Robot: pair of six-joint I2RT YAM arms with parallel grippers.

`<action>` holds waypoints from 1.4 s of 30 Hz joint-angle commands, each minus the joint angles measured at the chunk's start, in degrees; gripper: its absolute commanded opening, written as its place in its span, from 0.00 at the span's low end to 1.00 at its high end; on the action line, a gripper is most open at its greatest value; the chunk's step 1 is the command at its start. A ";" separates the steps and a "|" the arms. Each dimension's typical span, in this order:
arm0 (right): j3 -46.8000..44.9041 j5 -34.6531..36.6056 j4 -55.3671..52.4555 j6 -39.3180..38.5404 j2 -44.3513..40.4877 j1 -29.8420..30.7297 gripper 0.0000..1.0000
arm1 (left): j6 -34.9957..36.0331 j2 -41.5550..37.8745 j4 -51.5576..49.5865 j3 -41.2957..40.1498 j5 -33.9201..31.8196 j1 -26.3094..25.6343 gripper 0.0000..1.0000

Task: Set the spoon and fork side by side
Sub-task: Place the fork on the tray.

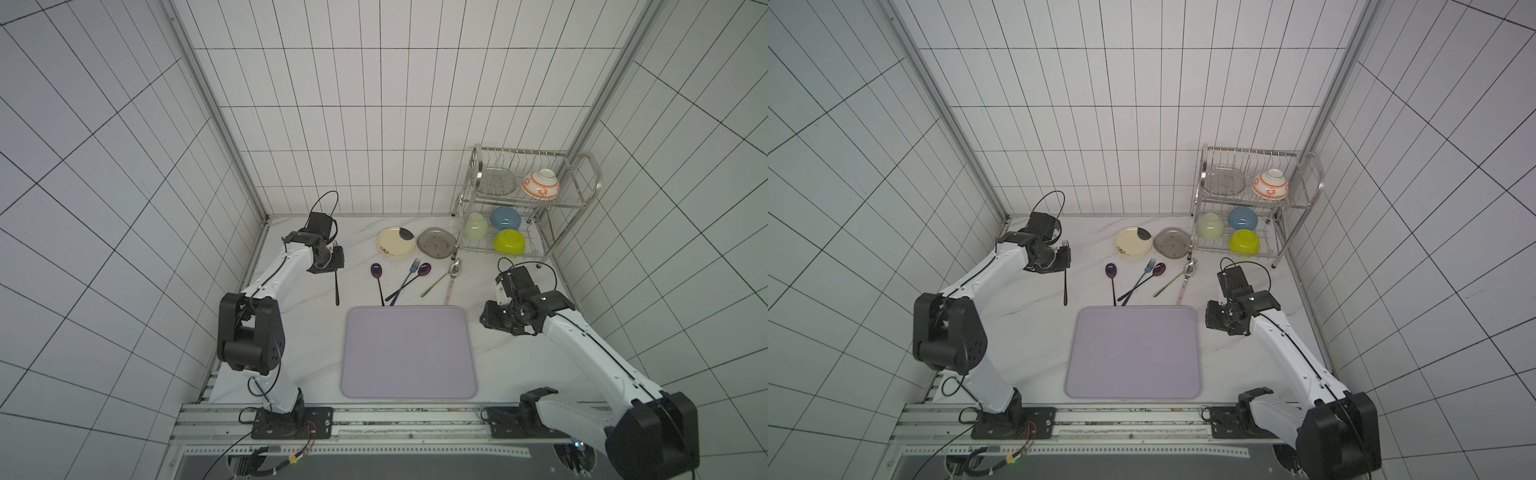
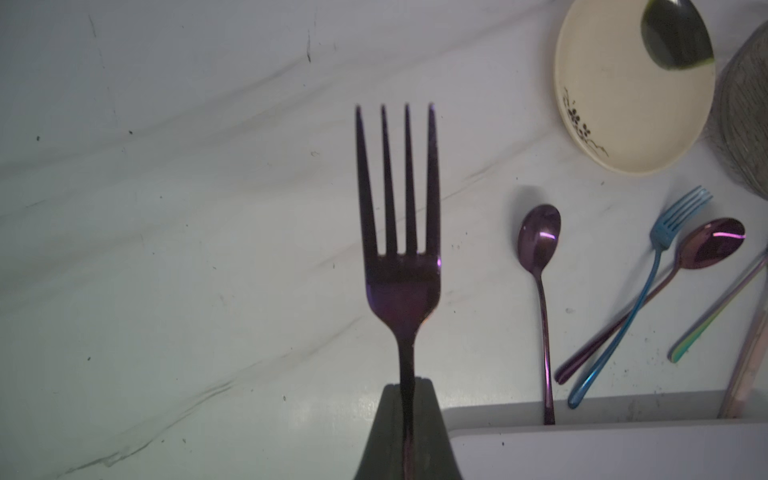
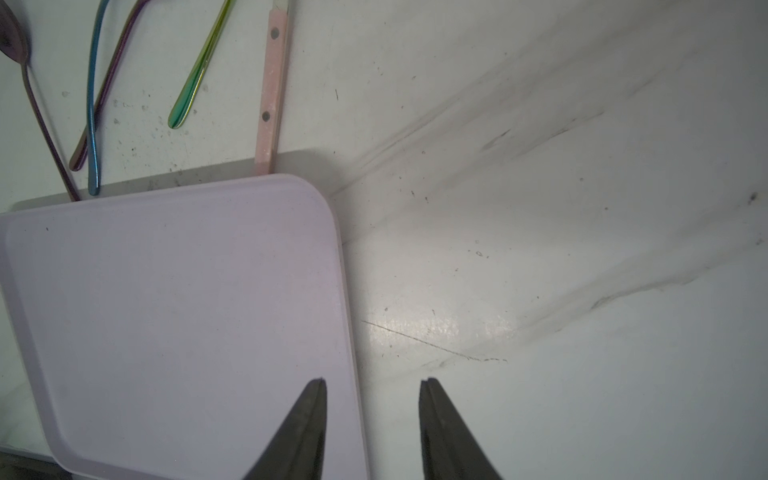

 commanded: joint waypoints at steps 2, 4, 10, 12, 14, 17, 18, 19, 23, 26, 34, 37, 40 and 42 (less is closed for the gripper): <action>0.56 -0.12 -1.06 -0.96 0.28 -0.32 0.40 | -6.50 -10.62 -3.01 -10.51 -0.71 -8.28 0.00; 0.38 -0.36 -1.17 -1.16 0.07 -0.34 0.40 | -11.70 -14.61 -3.03 -16.09 -2.08 -13.00 0.00; -0.75 -1.41 -1.62 -1.62 -0.68 -0.35 0.40 | -23.80 -20.25 -0.06 -27.54 -5.54 -23.65 0.00; -1.06 -1.78 -1.67 -1.72 -0.72 -0.36 0.40 | -24.94 -20.52 1.55 -29.95 -6.44 -24.68 0.00; -1.01 -2.19 -1.91 -1.81 -0.62 -0.32 0.39 | -25.11 -20.27 2.68 -31.33 -7.83 -24.94 0.00; -0.99 -2.34 -2.10 -1.82 -0.95 -0.38 0.39 | -24.45 -18.98 4.41 -32.09 -9.89 -25.01 0.00; -1.01 -2.41 -2.07 -1.75 -1.05 -0.34 0.39 | -23.85 -18.30 4.96 -32.13 -10.50 -24.96 0.00; -1.05 -2.39 -2.09 -1.78 -1.15 -0.32 0.39 | -23.43 -17.78 5.29 -32.10 -11.07 -25.01 0.00; -1.41 -2.60 -2.15 -1.67 -1.25 -0.38 0.39 | -22.14 -15.97 6.80 -31.97 -10.62 -25.21 0.00; -1.64 -2.59 -2.16 -1.48 -1.54 -0.33 0.39 | -21.35 -15.35 7.24 -32.52 -10.51 -25.65 0.00; -1.84 -2.17 -2.38 -1.32 -2.47 -0.32 0.39 | -22.64 -15.79 7.57 -35.19 -10.28 -27.02 0.00; -1.81 -2.08 -2.46 -1.38 -2.55 -0.35 0.39 | -24.34 -16.82 7.25 -36.91 -10.83 -27.40 0.00; -1.87 -2.03 -2.34 -1.38 -2.65 -0.32 0.40 | -25.27 -17.34 7.57 -38.27 -11.61 -28.18 0.00; -1.87 -2.12 -2.41 -1.41 -2.66 -0.30 0.40 | -25.29 -17.07 7.59 -38.40 -12.21 -28.29 0.00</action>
